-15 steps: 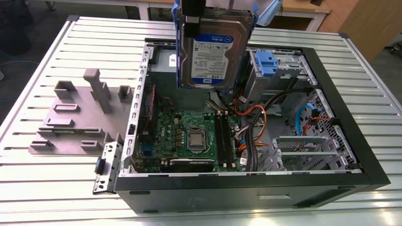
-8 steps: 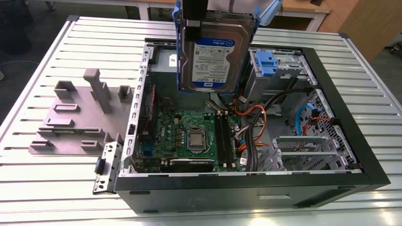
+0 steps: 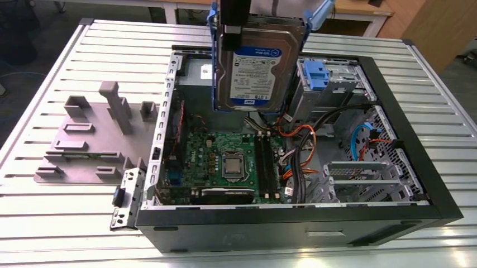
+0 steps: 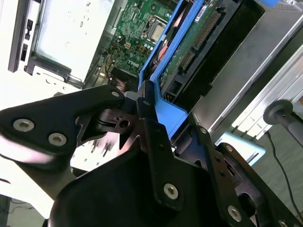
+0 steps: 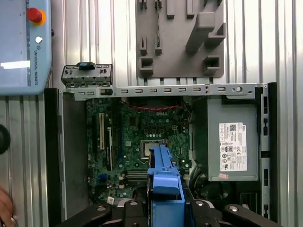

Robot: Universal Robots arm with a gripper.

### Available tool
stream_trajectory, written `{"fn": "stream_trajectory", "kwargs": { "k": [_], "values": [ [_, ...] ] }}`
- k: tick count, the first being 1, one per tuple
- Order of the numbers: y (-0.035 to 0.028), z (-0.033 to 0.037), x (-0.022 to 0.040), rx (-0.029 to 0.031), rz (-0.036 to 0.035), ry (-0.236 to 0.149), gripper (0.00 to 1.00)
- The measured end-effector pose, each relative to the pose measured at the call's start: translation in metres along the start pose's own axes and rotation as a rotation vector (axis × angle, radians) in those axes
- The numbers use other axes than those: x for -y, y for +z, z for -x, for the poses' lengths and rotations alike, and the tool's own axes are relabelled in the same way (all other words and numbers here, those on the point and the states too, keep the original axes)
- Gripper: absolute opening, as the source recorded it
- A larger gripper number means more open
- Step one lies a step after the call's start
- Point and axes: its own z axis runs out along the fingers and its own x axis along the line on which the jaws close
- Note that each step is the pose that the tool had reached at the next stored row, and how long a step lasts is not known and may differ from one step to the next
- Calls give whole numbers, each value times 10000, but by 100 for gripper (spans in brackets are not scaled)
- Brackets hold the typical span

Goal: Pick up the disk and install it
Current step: 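Pick up the disk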

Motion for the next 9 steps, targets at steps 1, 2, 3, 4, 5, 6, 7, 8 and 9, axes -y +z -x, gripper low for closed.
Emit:
{"fn": "stream_trajectory", "kwargs": {
  "k": [1, 2, 3, 4, 5, 6, 7, 8, 9],
  "values": [
    [1, 1, 21, 0, 0, 1, 36],
    [1, 2, 44, -1, 0, 1, 36],
    [1, 3, 67, 0, 0, 1, 36],
    [2, 4, 89, 0, 0, 1, 36],
    [2, 5, 111, 0, 0, 0, 36],
    [2, 5, 132, 0, 0, 0, 36],
    [3, 6, 151, 1, 0, 0, 36],
    [3, 7, 173, 0, 0, 0, 36],
    [3, 8, 194, 0, 0, 1, 36]
  ]
}}
